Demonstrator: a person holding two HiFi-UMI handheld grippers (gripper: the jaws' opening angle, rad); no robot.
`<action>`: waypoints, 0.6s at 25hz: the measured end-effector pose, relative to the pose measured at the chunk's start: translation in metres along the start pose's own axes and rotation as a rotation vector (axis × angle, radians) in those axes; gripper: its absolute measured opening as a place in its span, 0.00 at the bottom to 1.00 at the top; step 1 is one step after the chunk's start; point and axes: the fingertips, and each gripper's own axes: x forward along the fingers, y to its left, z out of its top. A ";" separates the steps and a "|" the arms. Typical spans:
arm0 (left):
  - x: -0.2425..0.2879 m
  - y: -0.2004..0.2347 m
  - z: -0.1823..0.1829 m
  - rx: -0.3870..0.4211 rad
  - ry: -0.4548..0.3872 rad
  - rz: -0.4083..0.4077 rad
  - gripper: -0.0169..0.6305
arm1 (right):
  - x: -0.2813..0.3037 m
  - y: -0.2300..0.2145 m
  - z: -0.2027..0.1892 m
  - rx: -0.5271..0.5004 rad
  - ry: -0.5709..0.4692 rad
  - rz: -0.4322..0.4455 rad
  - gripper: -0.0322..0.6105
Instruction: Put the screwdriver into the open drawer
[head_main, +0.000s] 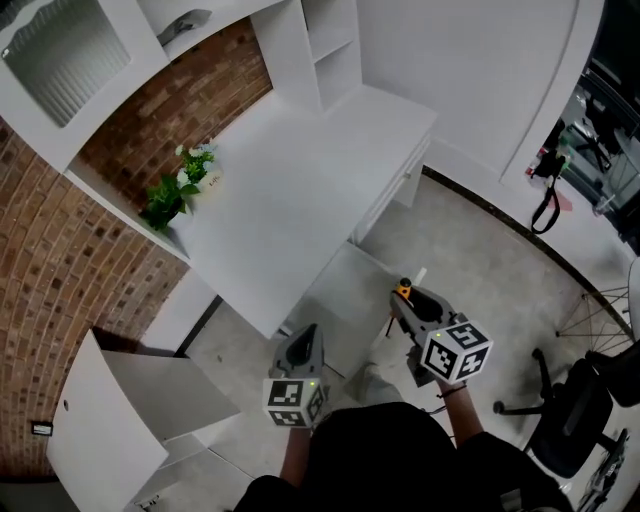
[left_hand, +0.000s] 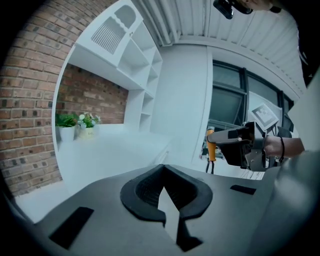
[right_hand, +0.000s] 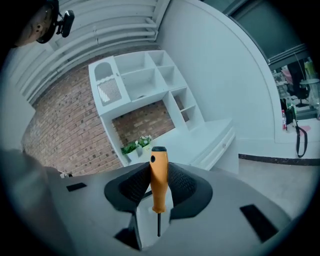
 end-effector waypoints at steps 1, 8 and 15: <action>0.005 0.001 -0.004 -0.002 0.010 0.000 0.04 | 0.008 -0.004 -0.002 -0.003 0.014 0.003 0.22; 0.033 0.012 -0.033 -0.061 0.113 -0.018 0.04 | 0.059 -0.018 -0.037 0.010 0.149 0.018 0.23; 0.067 0.023 -0.074 -0.117 0.227 -0.056 0.04 | 0.110 -0.033 -0.078 0.040 0.287 0.009 0.23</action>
